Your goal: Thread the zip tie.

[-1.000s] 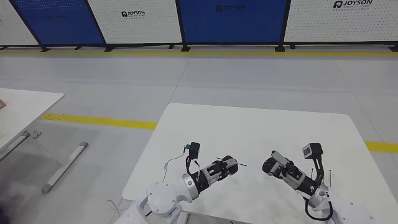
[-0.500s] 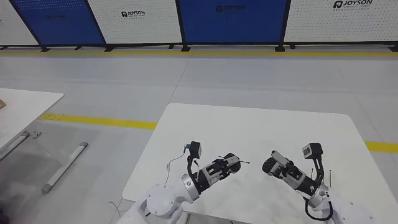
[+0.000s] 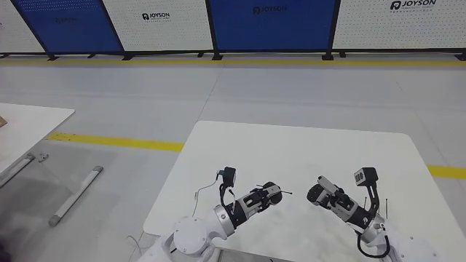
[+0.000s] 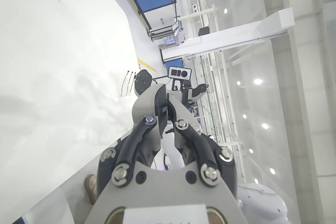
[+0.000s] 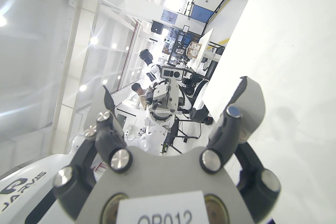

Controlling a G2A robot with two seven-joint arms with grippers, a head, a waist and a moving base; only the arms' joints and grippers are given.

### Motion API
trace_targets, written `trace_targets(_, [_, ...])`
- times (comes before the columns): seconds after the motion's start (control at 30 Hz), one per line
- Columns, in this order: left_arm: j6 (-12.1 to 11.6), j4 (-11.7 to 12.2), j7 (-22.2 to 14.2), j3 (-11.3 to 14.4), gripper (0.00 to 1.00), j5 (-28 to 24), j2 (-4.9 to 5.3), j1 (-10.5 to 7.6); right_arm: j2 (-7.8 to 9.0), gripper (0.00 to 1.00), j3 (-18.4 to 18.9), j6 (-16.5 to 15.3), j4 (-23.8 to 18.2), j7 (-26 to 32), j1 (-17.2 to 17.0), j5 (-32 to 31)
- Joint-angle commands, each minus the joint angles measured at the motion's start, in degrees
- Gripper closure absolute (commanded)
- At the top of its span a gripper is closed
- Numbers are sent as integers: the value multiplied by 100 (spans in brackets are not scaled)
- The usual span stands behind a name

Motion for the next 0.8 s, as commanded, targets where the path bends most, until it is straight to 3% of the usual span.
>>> trace_targets(0.0, [-43, -173, -53, -86, 100, -149, 7, -18, 0, 0, 0, 0, 0, 0, 0, 0])
trace_targets(0.13, [-373, -684, 218, -322, 100, -350, 17, 174, 0, 0, 0, 0, 0, 0, 0, 0])
trace_targets(0.23, [-642, -846, 441, -483, 100, -621, 13, 321, 0, 0, 0, 0, 0, 0, 0, 0])
trace_targets(0.33, [-774, -830, 387, -573, 100, -736, 20, 400, 0, 0, 0, 0, 0, 0, 0, 0])
trace_targets(0.77, [-704, -798, 254, -579, 100, -656, 32, 446, 0, 0, 0, 0, 0, 0, 0, 0])
